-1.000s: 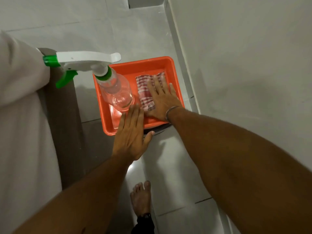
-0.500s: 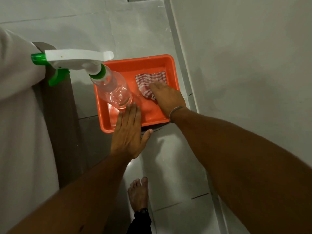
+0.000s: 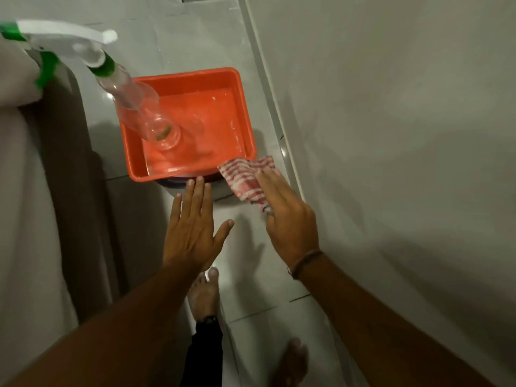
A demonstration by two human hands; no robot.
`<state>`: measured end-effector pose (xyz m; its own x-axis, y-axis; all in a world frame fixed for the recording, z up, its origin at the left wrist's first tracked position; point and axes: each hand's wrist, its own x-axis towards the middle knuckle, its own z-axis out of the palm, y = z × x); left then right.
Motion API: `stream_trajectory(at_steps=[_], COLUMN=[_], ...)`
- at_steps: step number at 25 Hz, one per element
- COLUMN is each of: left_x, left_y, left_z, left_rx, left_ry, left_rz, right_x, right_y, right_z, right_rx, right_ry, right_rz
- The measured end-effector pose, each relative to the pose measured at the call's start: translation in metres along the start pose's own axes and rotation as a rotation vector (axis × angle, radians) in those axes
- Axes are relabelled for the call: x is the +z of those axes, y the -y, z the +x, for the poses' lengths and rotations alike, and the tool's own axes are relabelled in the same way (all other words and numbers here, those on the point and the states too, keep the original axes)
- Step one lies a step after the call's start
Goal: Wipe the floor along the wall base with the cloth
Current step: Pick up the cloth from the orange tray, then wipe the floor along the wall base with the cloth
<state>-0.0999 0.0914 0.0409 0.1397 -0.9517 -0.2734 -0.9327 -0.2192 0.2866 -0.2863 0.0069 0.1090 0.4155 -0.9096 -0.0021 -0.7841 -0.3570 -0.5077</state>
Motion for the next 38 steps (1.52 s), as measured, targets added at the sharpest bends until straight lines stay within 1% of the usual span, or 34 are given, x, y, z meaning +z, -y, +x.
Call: stream_trajectory(at_steps=[2, 5, 7, 9, 13, 14, 17, 18, 21, 24, 27, 29, 33, 38], left_x=[0.028, 0.095, 0.145, 0.193, 0.277, 0.299, 0.348, 0.359, 0.396, 0.420, 0.427, 0.428, 0.427, 0.425], left_y=[-0.013, -0.035, -0.044, -0.047, -0.041, -0.036, -0.018, -0.013, -0.001, 0.007, 0.016, 0.017, 0.017, 0.017], left_z=[-0.031, -0.073, -0.093, -0.099, -0.081, -0.073, -0.048, -0.041, -0.032, -0.033, -0.033, -0.032, -0.033, -0.034], left_rx=[-0.027, -0.035, -0.034, -0.023, 0.016, 0.016, 0.028, 0.027, 0.017, 0.029, 0.049, 0.050, 0.050, 0.062], left_ry=[0.042, 0.101, 0.128, 0.146, 0.151, 0.140, 0.072, 0.054, 0.011, -0.111, -0.165, -0.176, -0.181, -0.187], left_rz=[0.022, 0.031, 0.037, 0.049, 0.044, 0.042, 0.055, 0.061, 0.037, 0.060, 0.092, 0.102, 0.110, 0.112], right_x=[0.011, 0.049, 0.083, 0.119, 0.193, 0.215, 0.267, 0.276, 0.296, 0.312, 0.320, 0.317, 0.303, 0.298], right_y=[-0.023, -0.077, -0.115, -0.151, -0.217, -0.233, -0.270, -0.276, -0.282, -0.273, -0.270, -0.274, -0.285, -0.296], right_z=[-0.055, -0.119, -0.144, -0.153, -0.134, -0.133, -0.142, -0.149, -0.158, -0.152, -0.129, -0.106, -0.060, -0.044], right_rx=[0.071, 0.157, 0.184, 0.183, 0.123, 0.120, 0.077, 0.056, 0.002, 0.010, 0.091, 0.127, 0.093, 0.089], right_ry=[0.095, 0.289, 0.349, 0.357, 0.237, 0.255, 0.432, 0.443, 0.343, 0.262, 0.242, 0.240, 0.241, 0.237], right_rz=[0.015, -0.001, -0.027, -0.038, -0.139, -0.186, -0.367, -0.396, -0.337, -0.267, -0.314, -0.324, -0.393, -0.445])
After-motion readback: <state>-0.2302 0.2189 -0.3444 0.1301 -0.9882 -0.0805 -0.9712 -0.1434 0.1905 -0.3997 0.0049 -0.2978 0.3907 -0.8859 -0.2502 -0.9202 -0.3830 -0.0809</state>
